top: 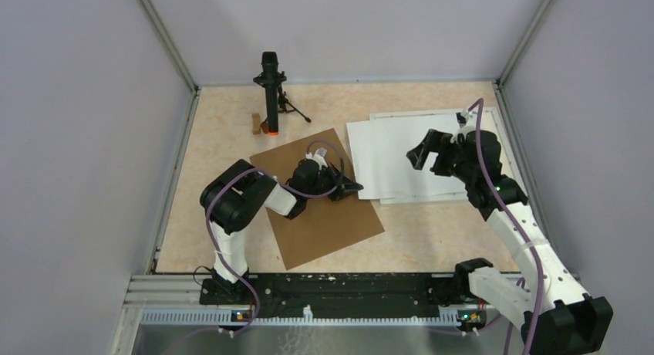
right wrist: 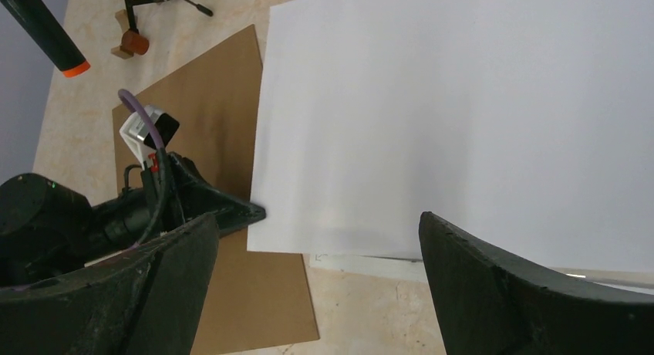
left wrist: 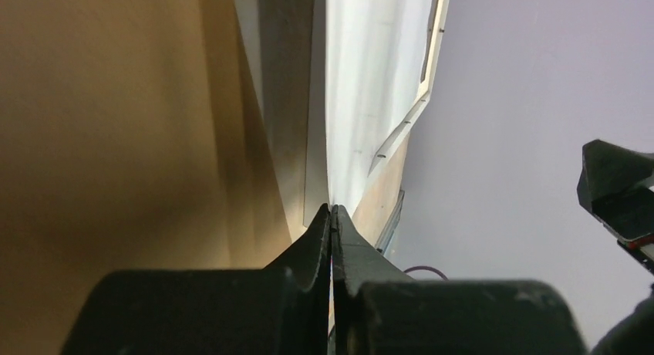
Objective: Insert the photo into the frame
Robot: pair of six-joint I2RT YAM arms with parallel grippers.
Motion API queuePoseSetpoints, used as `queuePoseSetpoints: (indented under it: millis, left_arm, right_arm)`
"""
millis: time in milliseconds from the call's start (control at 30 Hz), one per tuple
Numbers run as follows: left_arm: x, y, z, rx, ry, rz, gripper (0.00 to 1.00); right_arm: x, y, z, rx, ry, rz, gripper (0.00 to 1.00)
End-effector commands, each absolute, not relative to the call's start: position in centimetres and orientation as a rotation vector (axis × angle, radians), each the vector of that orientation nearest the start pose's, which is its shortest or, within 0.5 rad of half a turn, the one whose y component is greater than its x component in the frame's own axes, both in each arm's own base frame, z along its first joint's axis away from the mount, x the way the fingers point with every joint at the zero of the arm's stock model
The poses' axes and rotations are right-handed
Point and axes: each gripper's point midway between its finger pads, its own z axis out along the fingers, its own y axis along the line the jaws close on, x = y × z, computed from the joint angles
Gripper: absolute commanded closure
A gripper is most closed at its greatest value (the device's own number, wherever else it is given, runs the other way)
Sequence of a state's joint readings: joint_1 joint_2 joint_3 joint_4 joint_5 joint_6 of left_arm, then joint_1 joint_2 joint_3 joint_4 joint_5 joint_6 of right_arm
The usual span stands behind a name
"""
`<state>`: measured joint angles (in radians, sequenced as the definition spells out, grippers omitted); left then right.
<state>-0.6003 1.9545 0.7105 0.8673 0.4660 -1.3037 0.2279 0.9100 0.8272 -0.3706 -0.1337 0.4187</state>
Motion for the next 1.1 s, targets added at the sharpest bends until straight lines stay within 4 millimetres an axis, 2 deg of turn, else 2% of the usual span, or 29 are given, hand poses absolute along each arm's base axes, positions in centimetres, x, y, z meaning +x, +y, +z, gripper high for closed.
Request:
queuePoseSetpoints:
  millis: [0, 267, 533, 800, 900, 1000, 1067]
  left_arm:
    - [30.8, -35.9, 10.6, -0.466, 2.017, -1.622, 1.00]
    - [30.5, -40.4, 10.1, -0.348, 2.064, -1.707, 1.00]
    - [31.1, -42.5, 9.8, -0.332, 2.112, -1.701, 1.00]
    - [31.0, -45.5, 9.6, -0.303, 2.173, -1.714, 1.00]
    - [31.2, -45.0, 10.3, -0.317, 2.140, -1.747, 1.00]
    - [31.2, -43.8, 10.1, -0.338, 2.201, -1.693, 1.00]
    - [30.9, -43.1, 10.7, -0.361, 2.206, -1.721, 1.00]
  right_arm:
    - [29.5, 11.1, 24.0, 0.083, 2.011, 0.550, 0.01]
    - [29.1, 10.7, 23.7, 0.083, 2.025, 0.523, 0.01]
    - [28.9, 10.5, 23.6, 0.083, 2.027, 0.516, 0.01]
    - [28.9, 10.6, 23.6, 0.087, 2.024, 0.525, 0.01]
    - [28.9, 10.6, 23.7, 0.084, 2.027, 0.522, 0.01]
    - [28.8, 10.2, 23.4, 0.106, 2.038, 0.503, 0.01]
    - [28.9, 9.8, 23.1, 0.140, 2.042, 0.485, 0.01]
